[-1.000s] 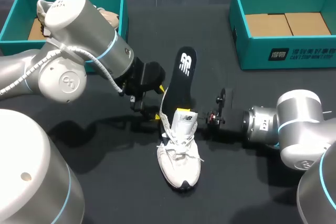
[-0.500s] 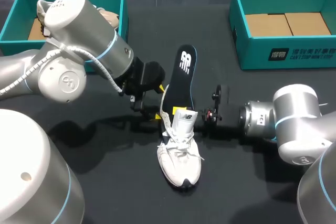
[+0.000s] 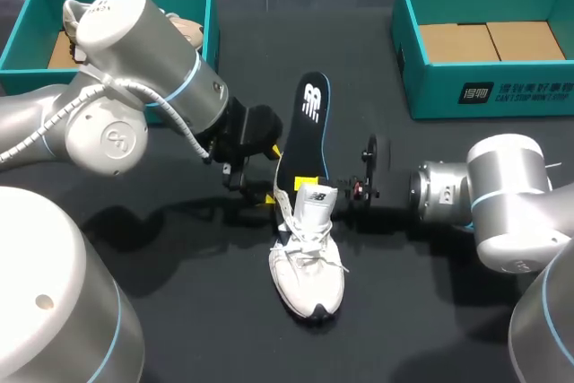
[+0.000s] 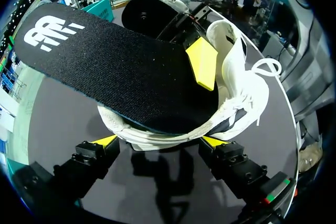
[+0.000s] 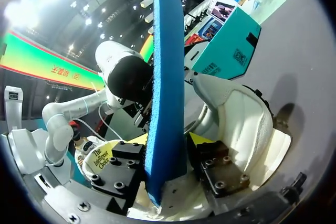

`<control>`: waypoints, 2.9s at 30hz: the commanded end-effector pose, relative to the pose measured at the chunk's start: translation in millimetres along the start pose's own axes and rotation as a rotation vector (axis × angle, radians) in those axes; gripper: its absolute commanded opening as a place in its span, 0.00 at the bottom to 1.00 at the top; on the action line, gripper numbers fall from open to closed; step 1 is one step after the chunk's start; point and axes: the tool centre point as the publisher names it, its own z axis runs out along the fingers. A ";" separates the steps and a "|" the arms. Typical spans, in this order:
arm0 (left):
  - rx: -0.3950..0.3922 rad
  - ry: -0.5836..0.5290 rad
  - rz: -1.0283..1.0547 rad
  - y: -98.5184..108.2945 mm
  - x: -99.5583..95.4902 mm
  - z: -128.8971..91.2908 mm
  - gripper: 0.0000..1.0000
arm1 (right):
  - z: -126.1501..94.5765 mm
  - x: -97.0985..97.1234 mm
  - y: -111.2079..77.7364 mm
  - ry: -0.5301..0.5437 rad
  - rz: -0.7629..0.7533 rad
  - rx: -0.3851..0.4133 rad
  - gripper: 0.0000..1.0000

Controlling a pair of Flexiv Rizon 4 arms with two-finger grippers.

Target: Take the shoe out of the shoebox, open the shoe tongue, remove and reinsert the insole, then place the shoe into the shoebox

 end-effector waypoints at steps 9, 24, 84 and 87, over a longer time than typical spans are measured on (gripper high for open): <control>0.000 -0.001 0.001 0.2 0.2 0.7 1.00 | -4.0 5.8 17.6 -0.035 -0.025 0.012 0.44; 0.000 -0.001 0.001 0.2 0.2 0.7 1.00 | 4.6 -6.0 45.3 -0.009 -0.016 0.100 0.45; 0.000 -0.001 0.001 0.2 0.2 0.7 1.00 | 16.0 16.8 26.0 0.219 -0.144 0.039 0.00; 0.000 -0.001 0.001 0.2 0.2 0.7 1.00 | 13.8 19.7 20.1 0.206 -0.136 0.032 0.00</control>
